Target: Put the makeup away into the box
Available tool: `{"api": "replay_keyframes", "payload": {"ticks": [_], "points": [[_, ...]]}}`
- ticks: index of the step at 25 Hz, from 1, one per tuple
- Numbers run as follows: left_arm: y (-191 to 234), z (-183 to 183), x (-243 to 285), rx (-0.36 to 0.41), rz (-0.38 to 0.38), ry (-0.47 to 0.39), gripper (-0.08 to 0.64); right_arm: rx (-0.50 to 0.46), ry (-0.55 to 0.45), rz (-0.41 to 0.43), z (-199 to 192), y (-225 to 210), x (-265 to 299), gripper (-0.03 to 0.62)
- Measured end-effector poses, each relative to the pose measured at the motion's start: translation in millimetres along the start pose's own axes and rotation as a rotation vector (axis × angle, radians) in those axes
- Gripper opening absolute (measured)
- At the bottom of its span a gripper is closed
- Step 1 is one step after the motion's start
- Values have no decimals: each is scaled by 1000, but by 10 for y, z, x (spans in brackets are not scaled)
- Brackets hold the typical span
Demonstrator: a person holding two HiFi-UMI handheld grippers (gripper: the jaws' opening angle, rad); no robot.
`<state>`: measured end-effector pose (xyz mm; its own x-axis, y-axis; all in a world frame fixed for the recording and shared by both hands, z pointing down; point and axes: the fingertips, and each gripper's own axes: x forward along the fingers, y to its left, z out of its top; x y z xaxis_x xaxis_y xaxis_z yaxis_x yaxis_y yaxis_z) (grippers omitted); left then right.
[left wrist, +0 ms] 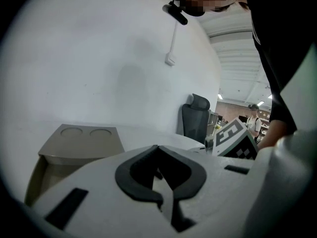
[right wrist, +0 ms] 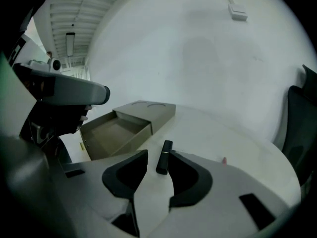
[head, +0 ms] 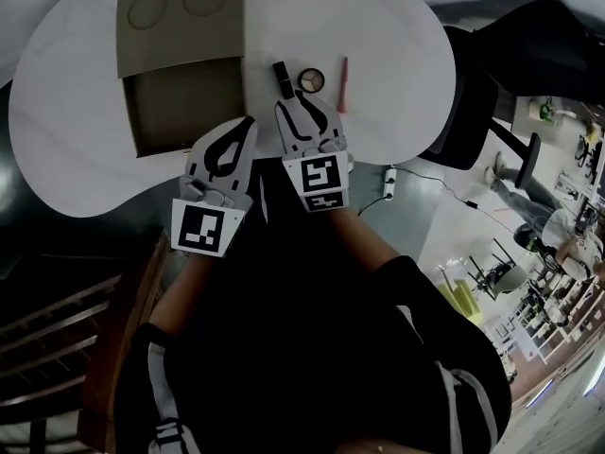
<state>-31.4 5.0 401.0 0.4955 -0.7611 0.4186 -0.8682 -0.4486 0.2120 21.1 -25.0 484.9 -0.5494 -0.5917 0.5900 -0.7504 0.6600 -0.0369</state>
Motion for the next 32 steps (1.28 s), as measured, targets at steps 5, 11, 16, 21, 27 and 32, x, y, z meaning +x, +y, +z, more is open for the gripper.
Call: {"api": "replay_keyframes", "payload": {"ticks": [5,11,16,21,27,32], "points": [[104,-80,-6,-14,11,19,3,4,70,-24,-101,-12,123,150],[233,-161,-18,-15,18,41,3,30,121,-50,-189,-41,264,150],[321,-170,19,-16,22,45,3,49,140,-78,-215,-104,331,117],[404,-169,37,-10,28,44,3,58,131,-75,-204,-111,336,109],[422,-104,33,-2,24,33,3,71,90,-79,-49,-122,241,107],[437,-59,-7,0,31,18,3,74,44,-75,159,-101,120,107]]}}
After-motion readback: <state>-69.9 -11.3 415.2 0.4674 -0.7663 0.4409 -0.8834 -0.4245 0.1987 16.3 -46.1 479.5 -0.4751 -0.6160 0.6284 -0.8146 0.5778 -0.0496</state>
